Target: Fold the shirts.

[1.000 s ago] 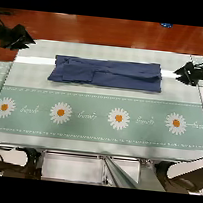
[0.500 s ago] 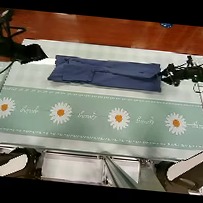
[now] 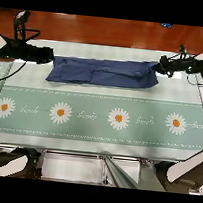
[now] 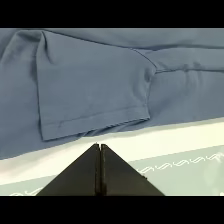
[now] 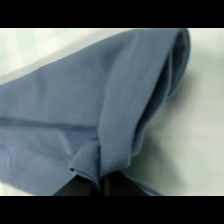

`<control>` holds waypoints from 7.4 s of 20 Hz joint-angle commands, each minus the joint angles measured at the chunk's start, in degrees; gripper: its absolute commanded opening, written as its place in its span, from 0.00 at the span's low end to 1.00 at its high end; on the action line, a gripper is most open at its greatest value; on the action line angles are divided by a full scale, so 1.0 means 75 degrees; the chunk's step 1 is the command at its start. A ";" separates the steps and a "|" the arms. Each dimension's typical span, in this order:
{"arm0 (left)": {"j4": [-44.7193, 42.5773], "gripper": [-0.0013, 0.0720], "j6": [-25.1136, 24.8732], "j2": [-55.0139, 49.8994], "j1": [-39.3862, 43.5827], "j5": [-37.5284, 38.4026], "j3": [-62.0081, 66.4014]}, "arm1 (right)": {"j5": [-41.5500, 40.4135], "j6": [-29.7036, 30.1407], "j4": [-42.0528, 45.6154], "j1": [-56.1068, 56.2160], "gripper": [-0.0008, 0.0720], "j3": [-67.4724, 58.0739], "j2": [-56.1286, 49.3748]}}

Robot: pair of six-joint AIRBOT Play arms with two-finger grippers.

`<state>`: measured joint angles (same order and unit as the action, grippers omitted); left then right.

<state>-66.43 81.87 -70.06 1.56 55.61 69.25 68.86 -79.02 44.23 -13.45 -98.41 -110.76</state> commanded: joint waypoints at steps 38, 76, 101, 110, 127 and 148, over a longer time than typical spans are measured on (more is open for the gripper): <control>0.0297 0.04 0.0487 -0.3177 0.1556 0.2970 0.5625 | -0.0207 -0.0230 0.0309 0.2203 0.04 0.3987 0.6519; 0.1454 0.04 -0.0565 0.3756 -0.1180 0.0659 -0.2614 | -0.1836 -0.4331 0.5607 0.1810 0.57 0.6688 0.8207; 0.1696 0.04 -0.0396 0.3722 -0.0761 0.0385 -0.3654 | -0.1329 0.0318 -0.1346 0.3348 0.04 0.2885 0.2824; 0.1693 0.04 -0.0399 0.3724 -0.0761 0.0391 -0.3654 | 0.0539 -0.1897 0.0641 0.2334 0.04 -0.2020 0.2830; 0.2267 0.04 -0.0659 0.3914 -0.0102 0.0411 -0.3649 | 0.3541 -0.3395 0.2314 -0.2229 0.04 -0.1816 0.4739; 0.2261 0.04 -0.0662 0.3206 -0.0111 -0.0420 -0.3649 | 0.3882 -0.2600 0.7691 -0.8323 0.53 0.5805 0.8559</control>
<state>-49.41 76.93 -44.16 0.71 52.80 41.87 97.76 -97.25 91.48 -74.00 -60.64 -47.88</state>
